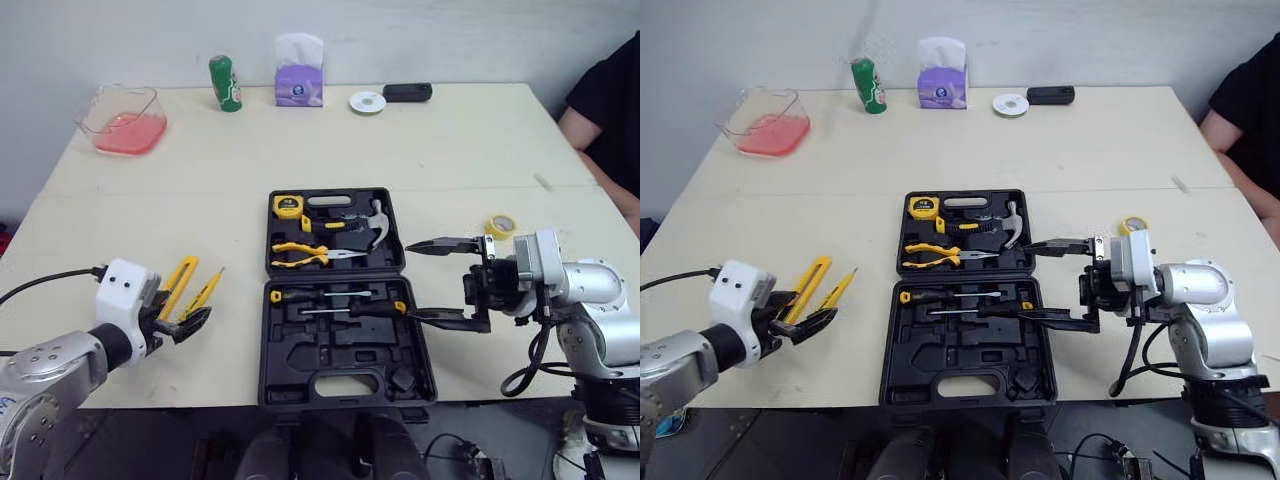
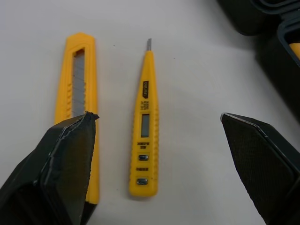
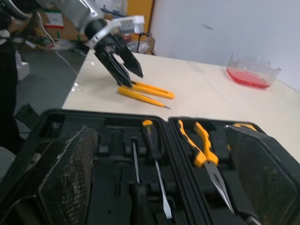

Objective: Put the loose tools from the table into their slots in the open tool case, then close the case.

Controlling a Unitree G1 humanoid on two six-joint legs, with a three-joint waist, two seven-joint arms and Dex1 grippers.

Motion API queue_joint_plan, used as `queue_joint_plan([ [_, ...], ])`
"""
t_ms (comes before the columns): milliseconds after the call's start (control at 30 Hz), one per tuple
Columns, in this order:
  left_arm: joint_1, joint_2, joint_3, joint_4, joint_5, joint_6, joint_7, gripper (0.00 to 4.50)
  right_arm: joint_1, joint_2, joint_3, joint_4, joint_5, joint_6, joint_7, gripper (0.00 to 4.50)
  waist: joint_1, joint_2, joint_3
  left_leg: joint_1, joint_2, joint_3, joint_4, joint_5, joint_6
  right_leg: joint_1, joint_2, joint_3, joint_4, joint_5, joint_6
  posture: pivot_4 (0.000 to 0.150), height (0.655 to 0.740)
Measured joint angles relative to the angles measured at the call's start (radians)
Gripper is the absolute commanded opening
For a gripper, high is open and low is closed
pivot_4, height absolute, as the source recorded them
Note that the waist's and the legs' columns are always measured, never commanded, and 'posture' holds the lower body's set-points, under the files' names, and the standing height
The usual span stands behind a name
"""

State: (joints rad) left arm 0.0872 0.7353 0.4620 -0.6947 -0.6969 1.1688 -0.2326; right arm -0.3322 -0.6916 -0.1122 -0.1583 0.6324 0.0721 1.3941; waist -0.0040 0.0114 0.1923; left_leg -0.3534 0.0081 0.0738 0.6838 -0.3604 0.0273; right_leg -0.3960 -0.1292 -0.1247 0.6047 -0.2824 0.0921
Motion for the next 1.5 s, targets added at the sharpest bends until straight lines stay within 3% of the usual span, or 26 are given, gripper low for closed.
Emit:
queue_joint_plan([
  [800, -0.157, -0.068, -0.169, 0.061, 0.087, 0.143, 0.07, 4.5, 0.032, 0.02, 0.015, 0.003, -0.014, -0.029, -0.012, 4.47, 0.025, -0.001, 0.0, 0.0, -0.002, 0.0, 0.0, 0.001, 0.001, 0.0, 0.0, 0.0, 0.001, 0.0, 0.0, 0.15, 0.74],
  [1233, -0.146, -0.071, -0.235, 0.122, 0.181, 0.015, 0.021, 4.5, 0.032, 0.028, 0.023, 0.014, -0.029, -0.046, -0.012, 4.47, 0.029, 0.0, -0.001, 0.002, -0.003, 0.0, 0.0, 0.003, 0.0, 0.001, -0.002, 0.0, 0.002, 0.0, 0.0, 0.15, 0.74],
  [1333, -0.136, -0.064, -0.246, 0.13, 0.204, -0.017, 0.009, 3.62, 0.032, 0.028, 0.024, 0.016, -0.03, -0.049, -0.012, 4.5, 0.029, 0.001, -0.001, 0.002, -0.003, 0.0, 0.0, 0.003, 0.0, 0.001, -0.002, 0.0, 0.002, 0.0, 0.0, 0.15, 0.74],
  [1500, -0.119, -0.065, -0.246, 0.154, 0.223, -0.059, -0.015, 1.47, 0.033, 0.028, 0.024, 0.016, -0.031, -0.049, -0.012, 4.5, 0.028, 0.001, -0.001, 0.002, -0.003, 0.0, 0.0, 0.003, 0.0, 0.001, -0.002, 0.001, 0.002, 0.0, 0.0, 0.15, 0.74],
])
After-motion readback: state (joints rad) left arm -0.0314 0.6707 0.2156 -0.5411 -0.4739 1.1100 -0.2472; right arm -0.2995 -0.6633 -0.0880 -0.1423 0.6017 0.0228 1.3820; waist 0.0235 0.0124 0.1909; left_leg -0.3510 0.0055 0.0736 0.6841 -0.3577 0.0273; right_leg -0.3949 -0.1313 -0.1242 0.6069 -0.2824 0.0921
